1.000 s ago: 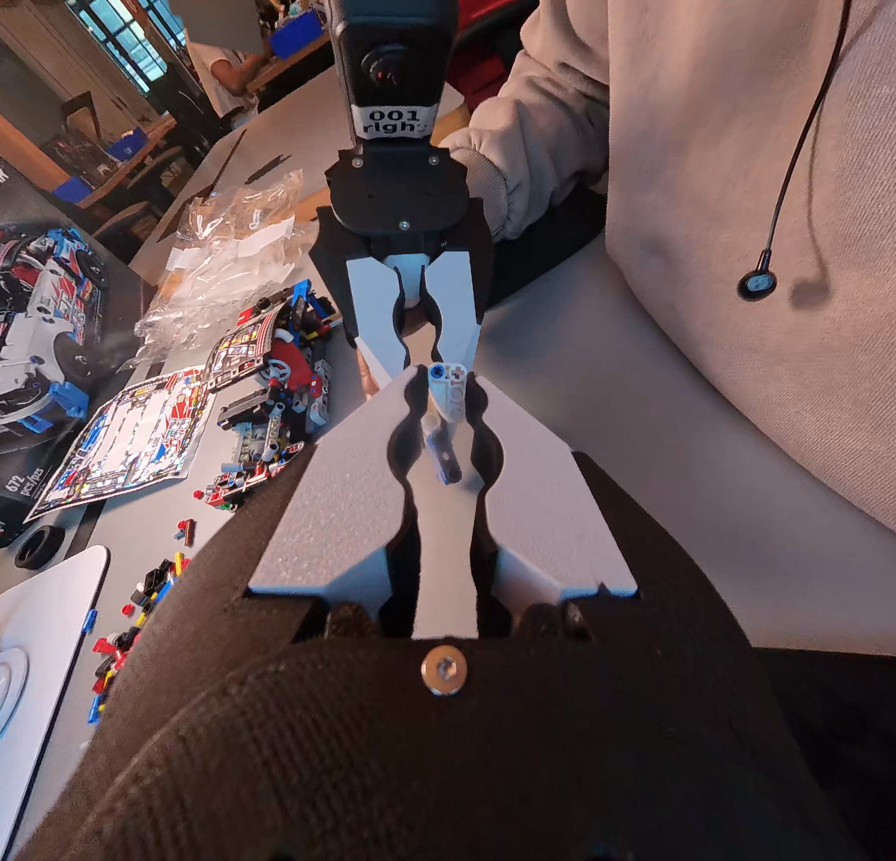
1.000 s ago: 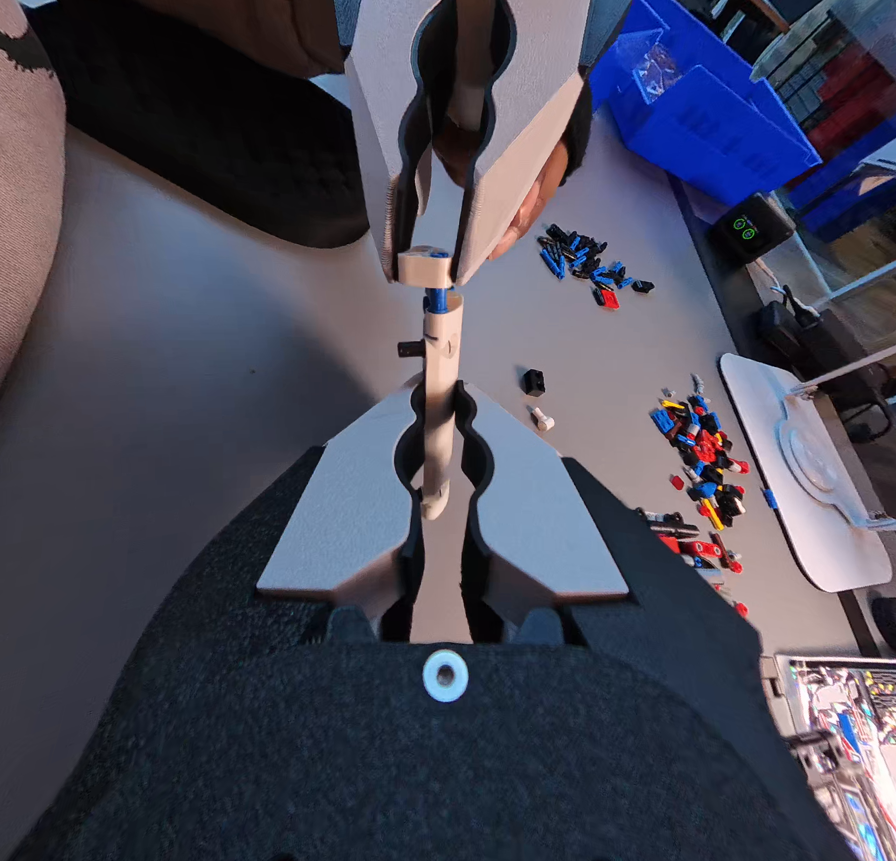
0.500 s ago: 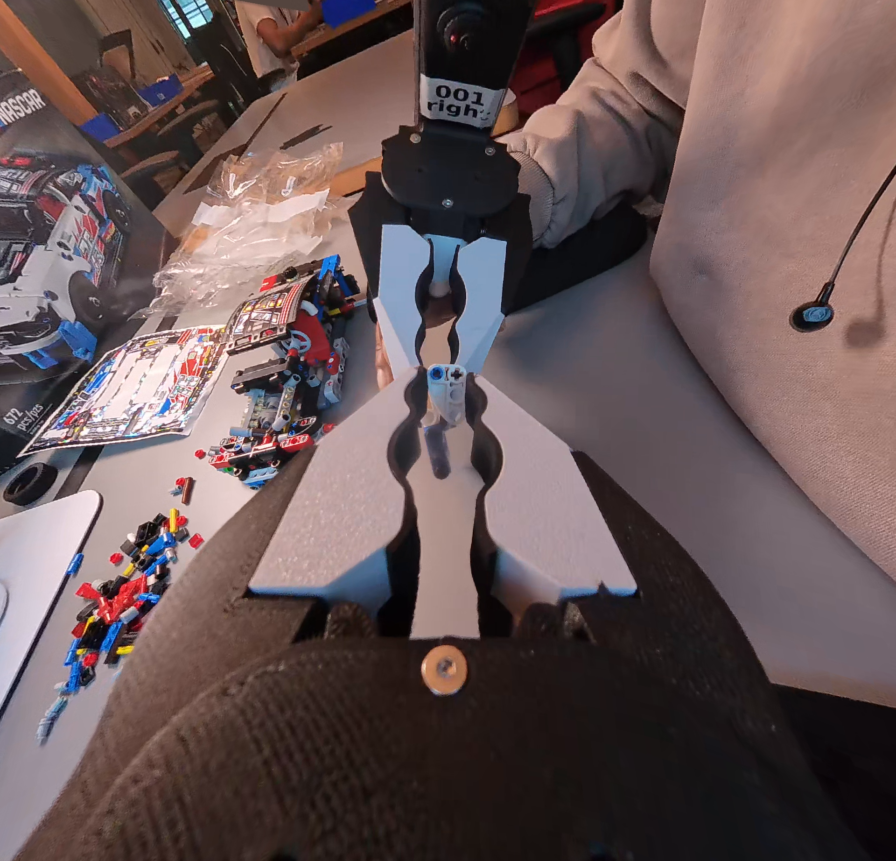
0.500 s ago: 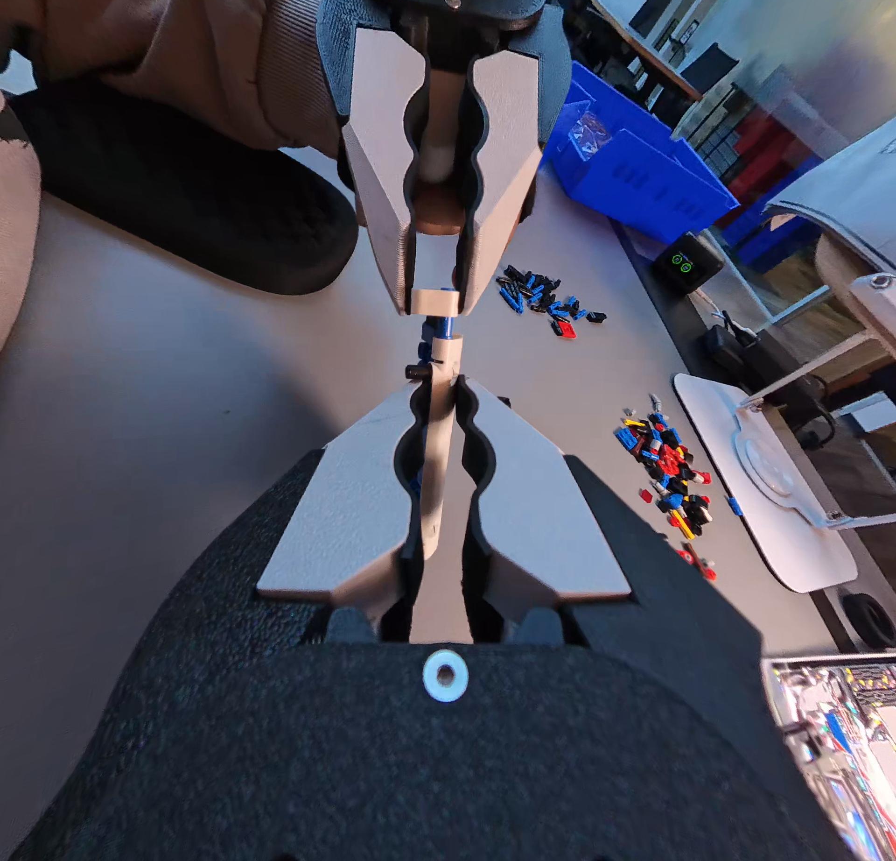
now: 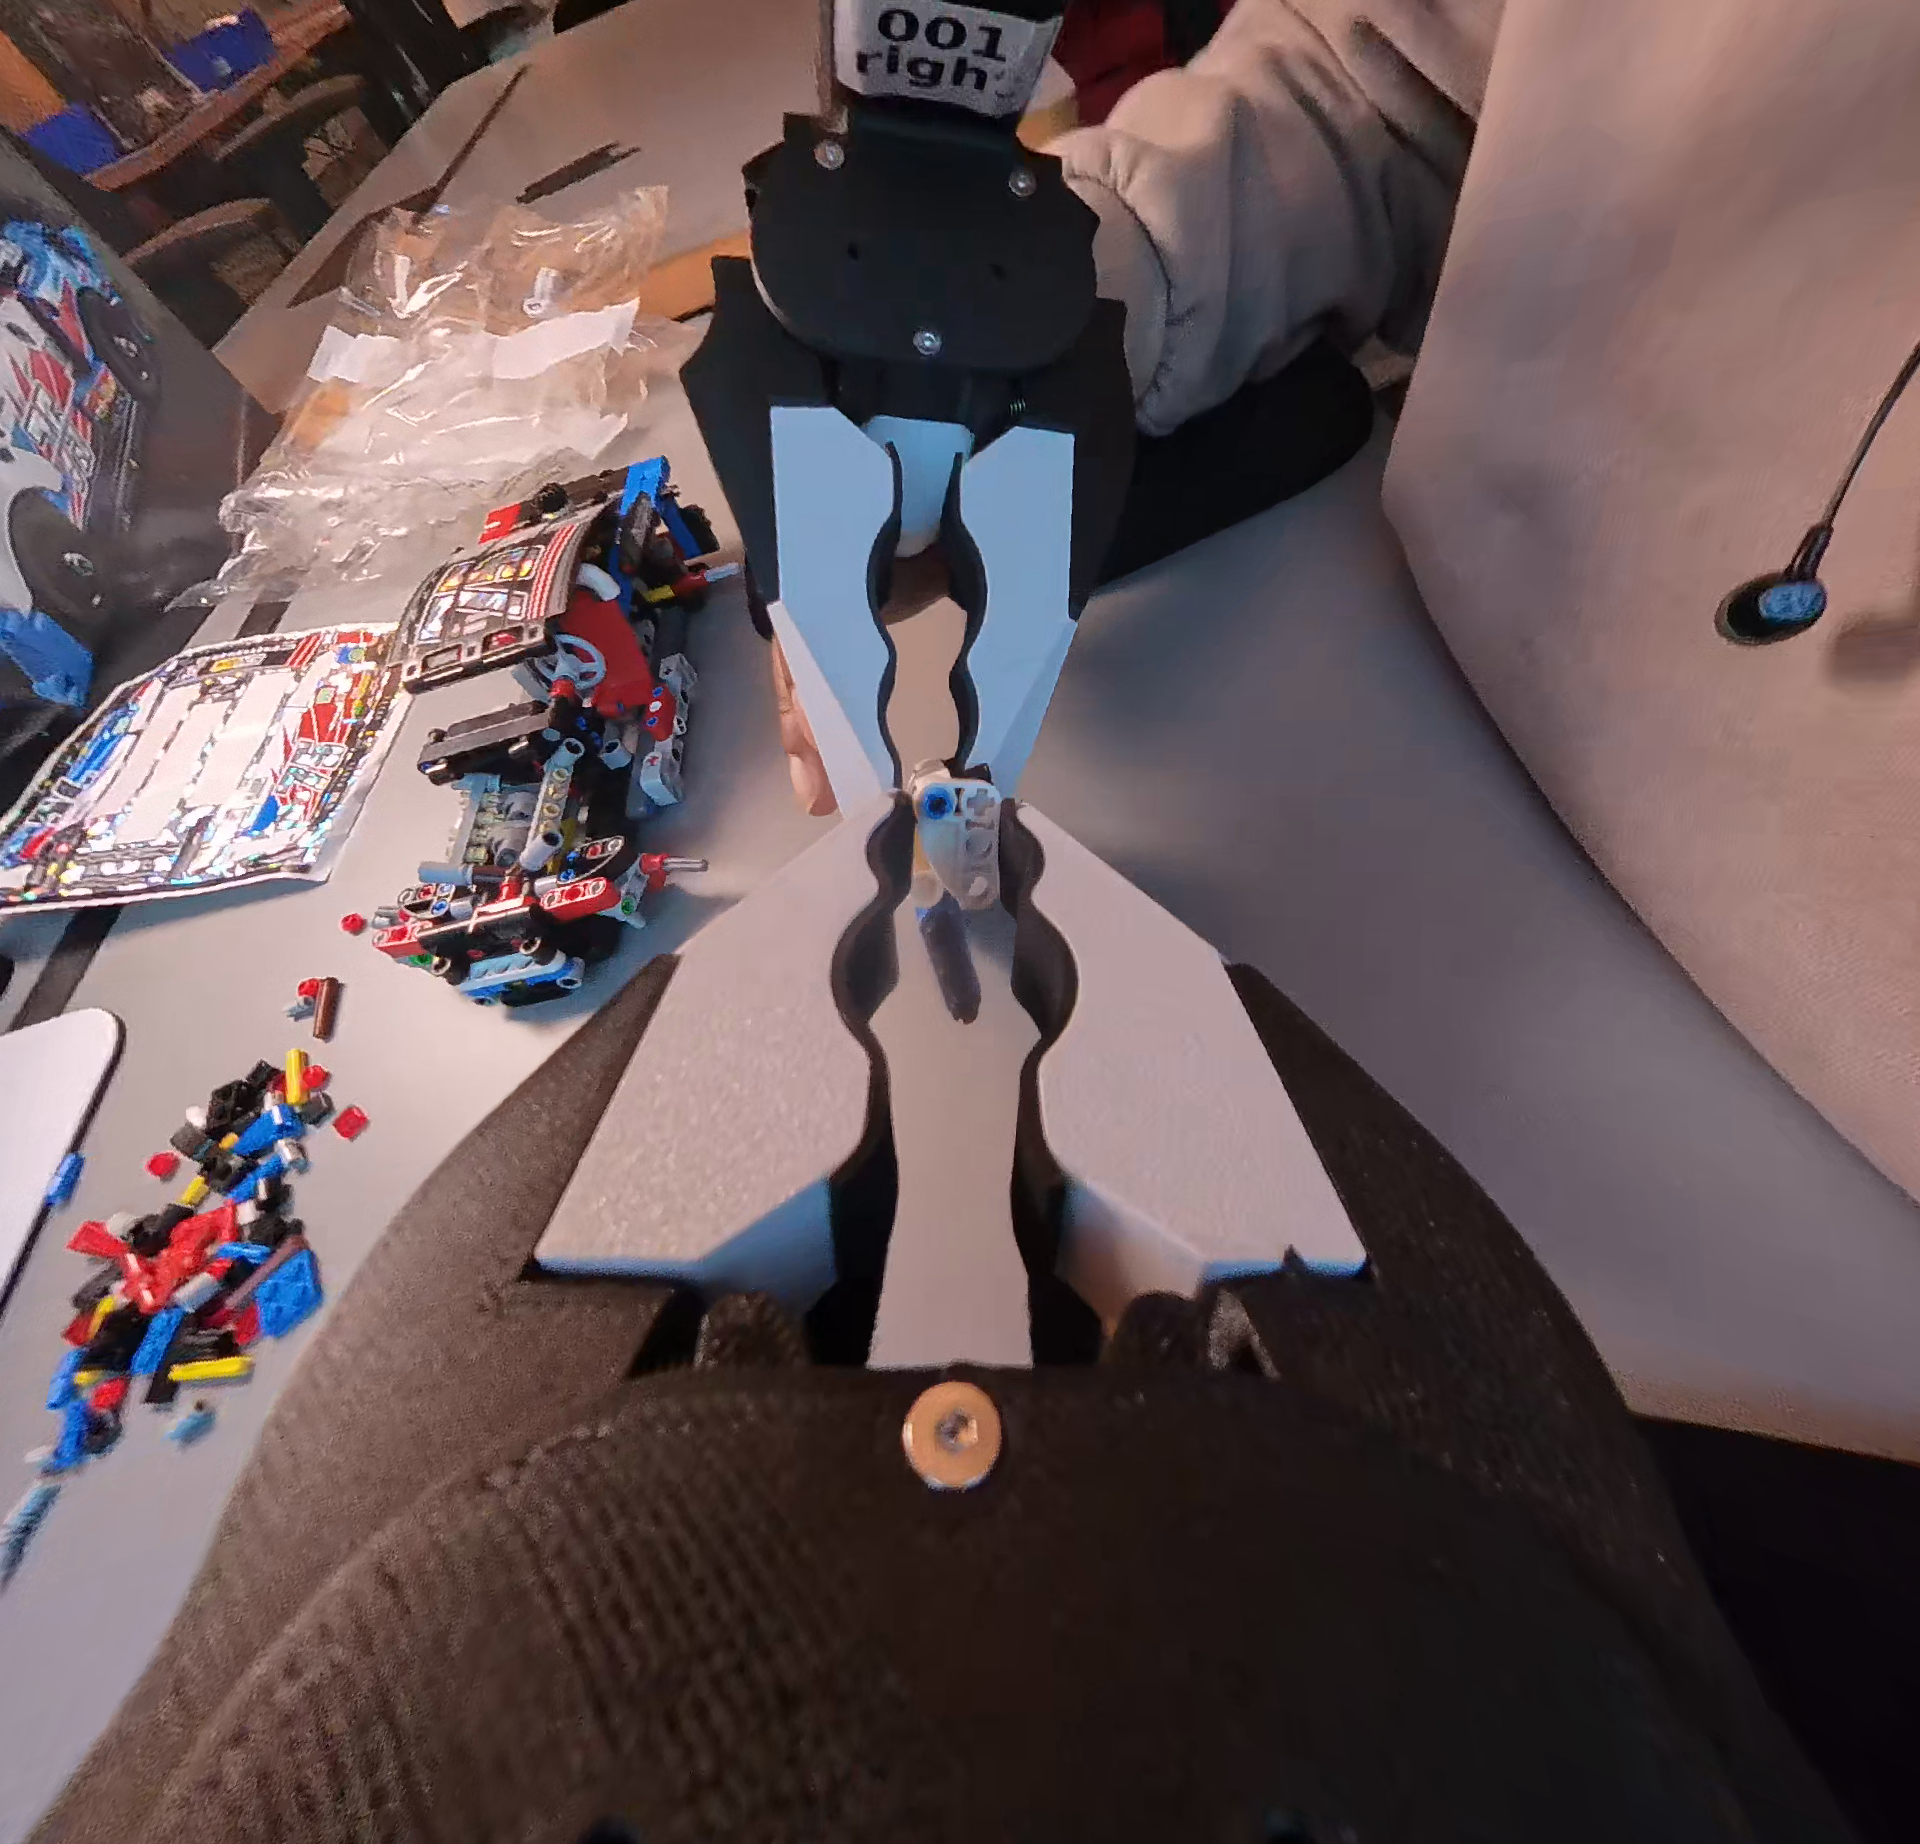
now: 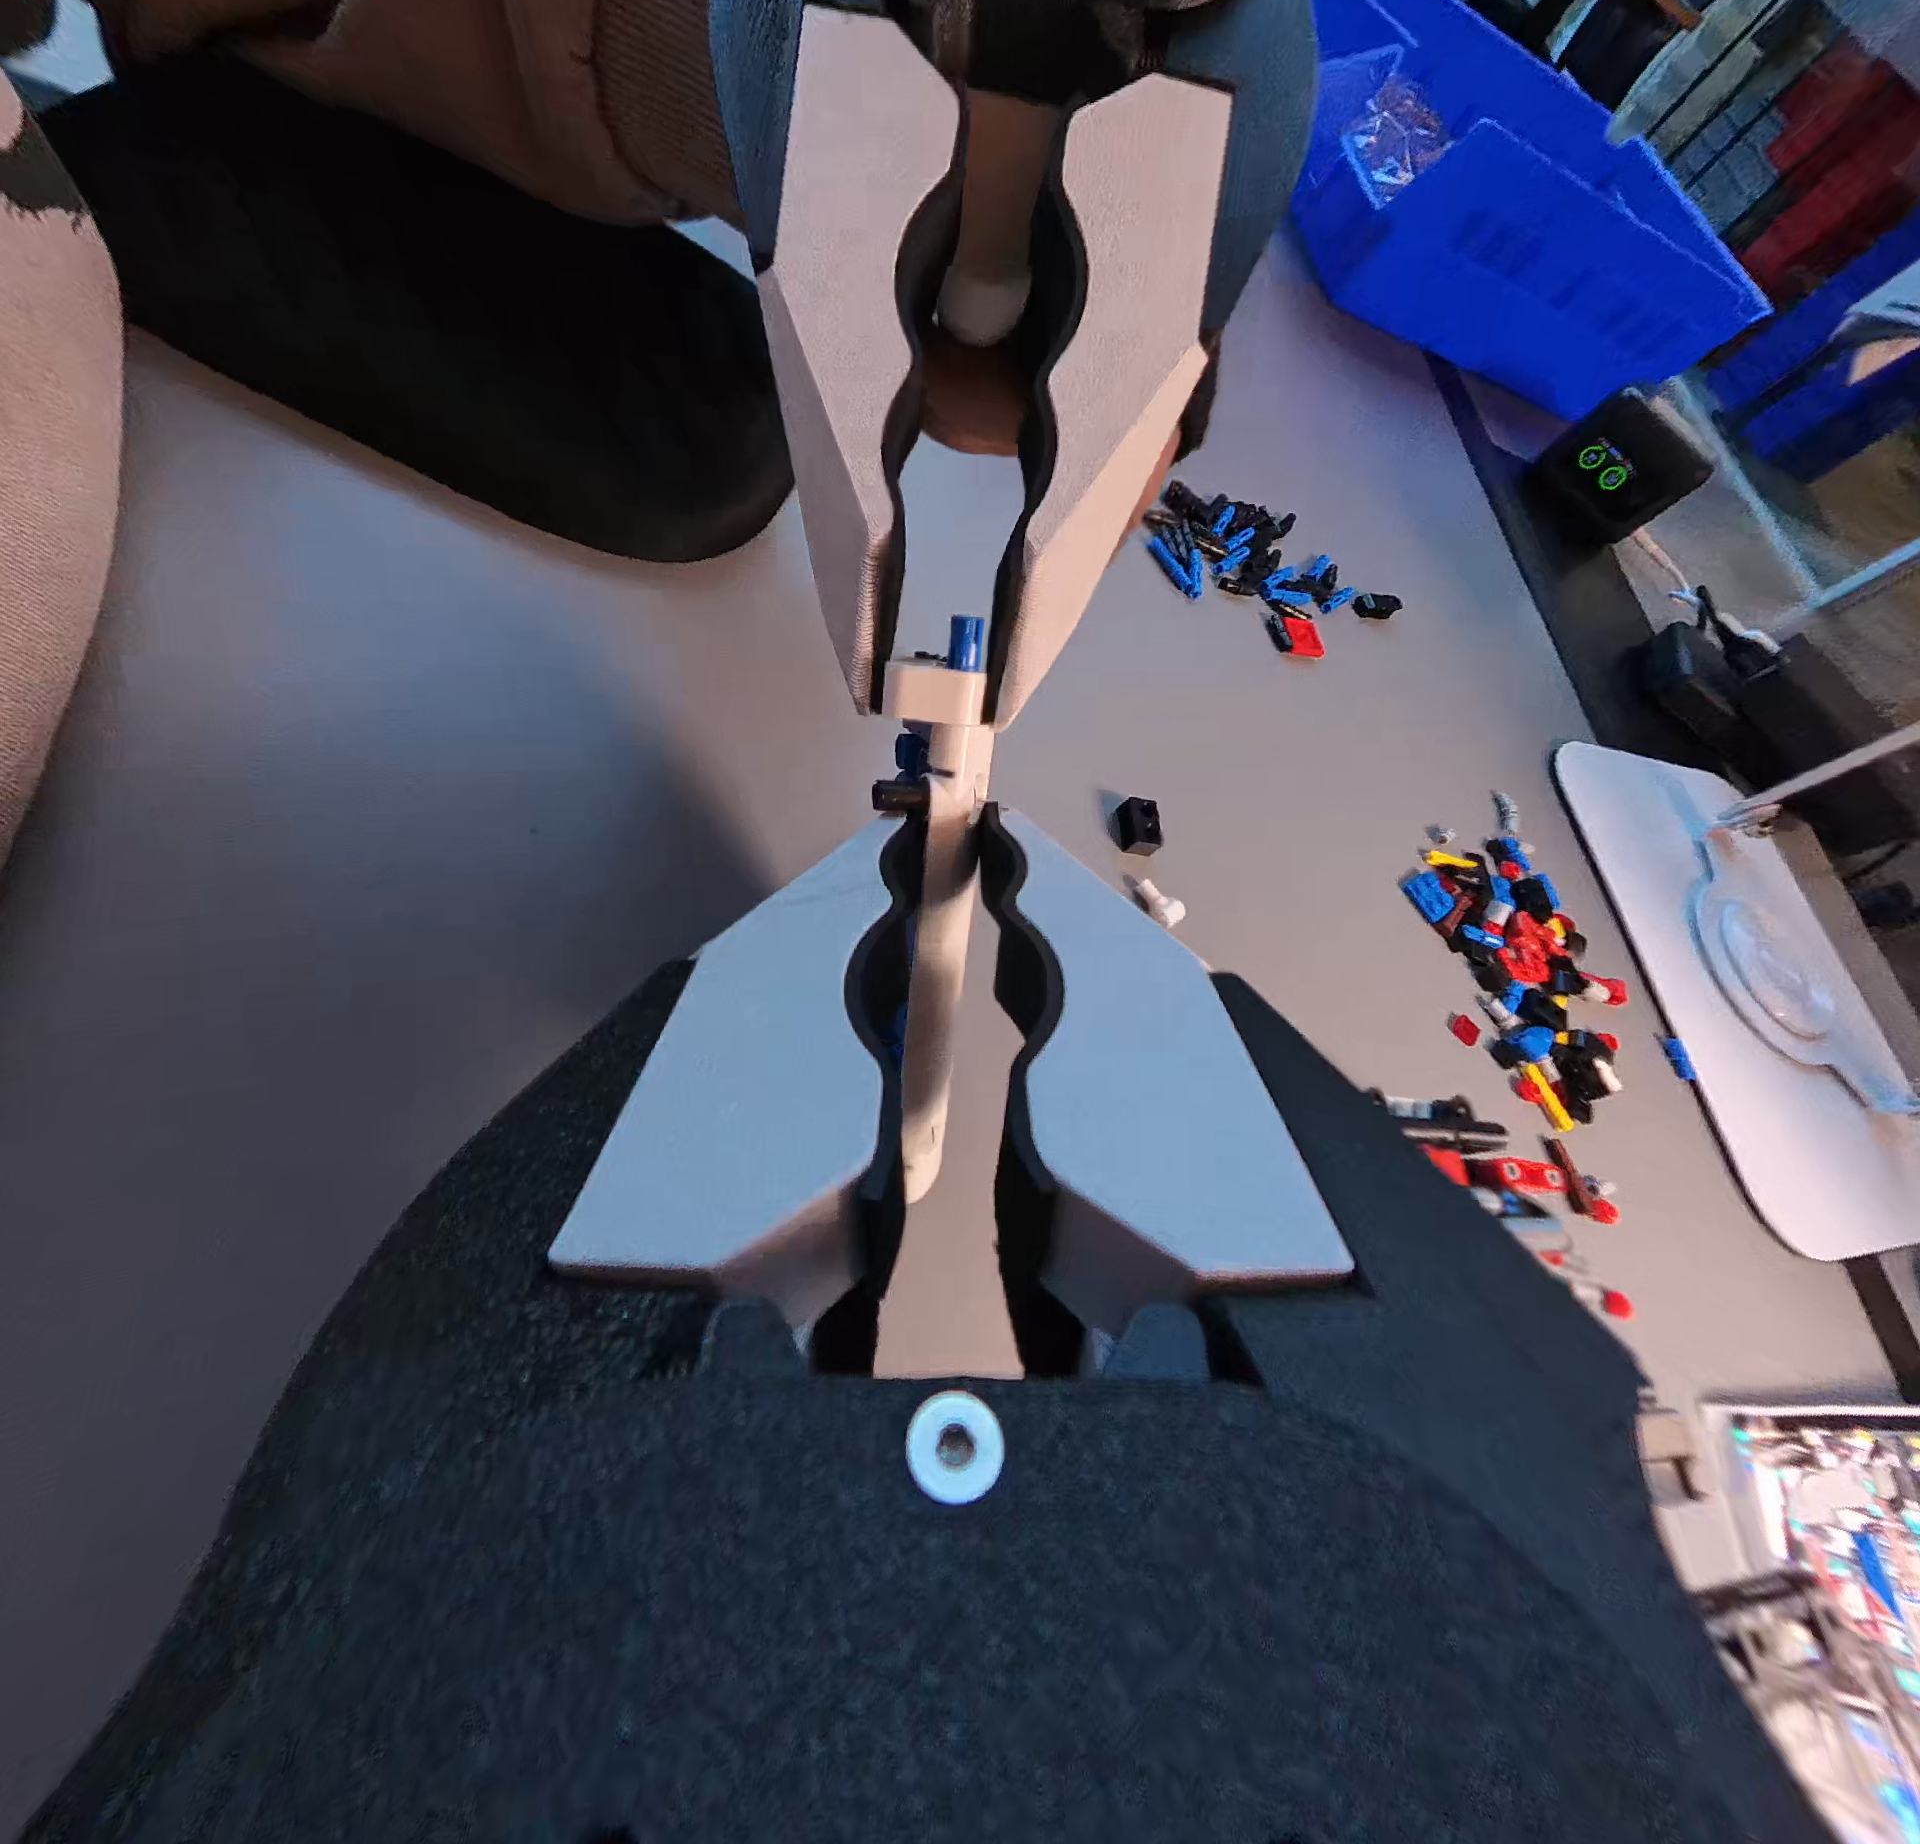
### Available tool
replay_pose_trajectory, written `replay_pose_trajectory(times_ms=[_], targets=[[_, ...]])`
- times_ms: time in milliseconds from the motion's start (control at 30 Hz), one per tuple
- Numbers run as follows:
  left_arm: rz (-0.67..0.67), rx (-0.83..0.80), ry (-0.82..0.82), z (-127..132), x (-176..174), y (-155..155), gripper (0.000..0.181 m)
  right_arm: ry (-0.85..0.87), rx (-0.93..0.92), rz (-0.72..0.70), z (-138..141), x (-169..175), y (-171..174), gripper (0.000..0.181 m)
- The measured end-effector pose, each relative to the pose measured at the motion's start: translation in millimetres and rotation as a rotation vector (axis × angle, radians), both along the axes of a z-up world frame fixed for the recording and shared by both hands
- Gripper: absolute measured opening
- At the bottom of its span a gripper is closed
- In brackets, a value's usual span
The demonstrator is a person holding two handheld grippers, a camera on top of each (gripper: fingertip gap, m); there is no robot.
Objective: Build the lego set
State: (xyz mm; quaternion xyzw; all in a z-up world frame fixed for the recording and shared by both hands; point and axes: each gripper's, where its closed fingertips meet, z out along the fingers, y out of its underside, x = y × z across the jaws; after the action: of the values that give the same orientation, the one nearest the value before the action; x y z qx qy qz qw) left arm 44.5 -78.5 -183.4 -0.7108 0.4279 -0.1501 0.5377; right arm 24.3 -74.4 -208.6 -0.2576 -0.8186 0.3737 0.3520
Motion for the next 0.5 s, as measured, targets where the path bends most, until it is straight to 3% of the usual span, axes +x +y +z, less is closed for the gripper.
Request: replay_pose_trajectory(times_ms=[133,367,433,500], targets=[[-0.013,-0.062,-0.181,3,-1,-3,0.014,-0.162,-0.227,0.077,1,7,-7,0.008],[0.037,-0.085,-0.197,-3,-3,0,0.014,-0.425,-0.275,0.219,-5,12,-7,0.008],[0.074,-0.143,-0.246,-8,-7,2,0.026,-0.471,-0.292,0.246,-6,12,-8,0.008],[0.120,-0.210,-0.290,-13,-11,5,0.028,-0.488,-0.279,0.231,-8,6,-5,0.008]])
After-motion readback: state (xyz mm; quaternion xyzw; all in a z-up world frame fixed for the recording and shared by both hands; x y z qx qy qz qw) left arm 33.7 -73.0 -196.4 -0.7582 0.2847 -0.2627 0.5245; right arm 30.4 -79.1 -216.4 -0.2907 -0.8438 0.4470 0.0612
